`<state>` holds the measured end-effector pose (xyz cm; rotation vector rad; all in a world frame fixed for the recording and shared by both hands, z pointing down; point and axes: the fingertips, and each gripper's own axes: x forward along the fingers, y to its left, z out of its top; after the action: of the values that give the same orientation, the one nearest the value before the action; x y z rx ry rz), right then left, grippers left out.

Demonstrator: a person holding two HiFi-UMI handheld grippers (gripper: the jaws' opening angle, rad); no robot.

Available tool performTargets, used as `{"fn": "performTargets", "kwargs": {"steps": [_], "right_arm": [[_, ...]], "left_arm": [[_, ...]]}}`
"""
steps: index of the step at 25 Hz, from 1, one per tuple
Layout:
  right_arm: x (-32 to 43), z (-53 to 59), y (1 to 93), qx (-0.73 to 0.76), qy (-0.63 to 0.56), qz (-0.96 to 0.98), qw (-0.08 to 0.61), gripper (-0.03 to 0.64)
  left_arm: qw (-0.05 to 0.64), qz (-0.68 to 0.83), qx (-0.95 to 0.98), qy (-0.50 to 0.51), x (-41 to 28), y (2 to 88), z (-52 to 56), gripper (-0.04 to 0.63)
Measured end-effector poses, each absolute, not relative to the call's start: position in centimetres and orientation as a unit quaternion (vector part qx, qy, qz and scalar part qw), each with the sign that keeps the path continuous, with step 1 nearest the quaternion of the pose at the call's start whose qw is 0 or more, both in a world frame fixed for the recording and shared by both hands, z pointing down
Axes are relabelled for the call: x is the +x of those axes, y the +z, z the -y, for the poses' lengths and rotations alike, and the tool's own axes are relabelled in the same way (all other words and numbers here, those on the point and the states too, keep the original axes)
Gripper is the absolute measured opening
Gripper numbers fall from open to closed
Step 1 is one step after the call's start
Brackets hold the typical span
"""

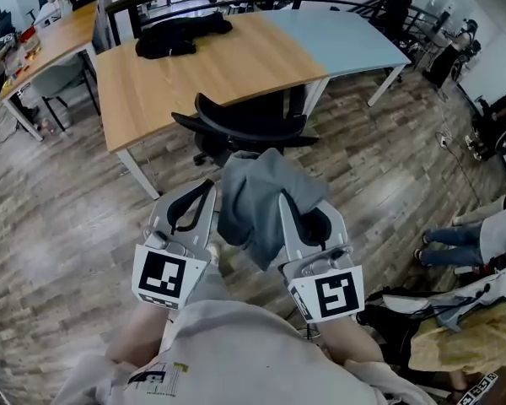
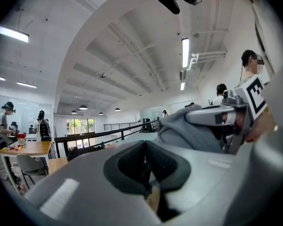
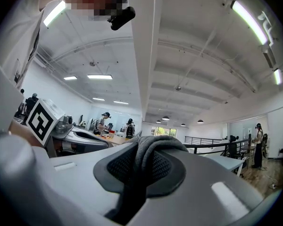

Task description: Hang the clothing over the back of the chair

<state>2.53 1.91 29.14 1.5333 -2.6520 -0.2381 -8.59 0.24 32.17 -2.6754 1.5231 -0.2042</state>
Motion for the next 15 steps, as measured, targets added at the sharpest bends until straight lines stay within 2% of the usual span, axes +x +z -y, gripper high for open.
{"fn": "performTargets", "kwargs": {"steps": [15], "right_arm": [[0.3,11.8,22.6,0.549,-0.125,0.827,0.010,0.046]], "left_arm": [[0.047,-0.449,-0.890,-0.054,-11.0,28.1,14.8,0.000]]}}
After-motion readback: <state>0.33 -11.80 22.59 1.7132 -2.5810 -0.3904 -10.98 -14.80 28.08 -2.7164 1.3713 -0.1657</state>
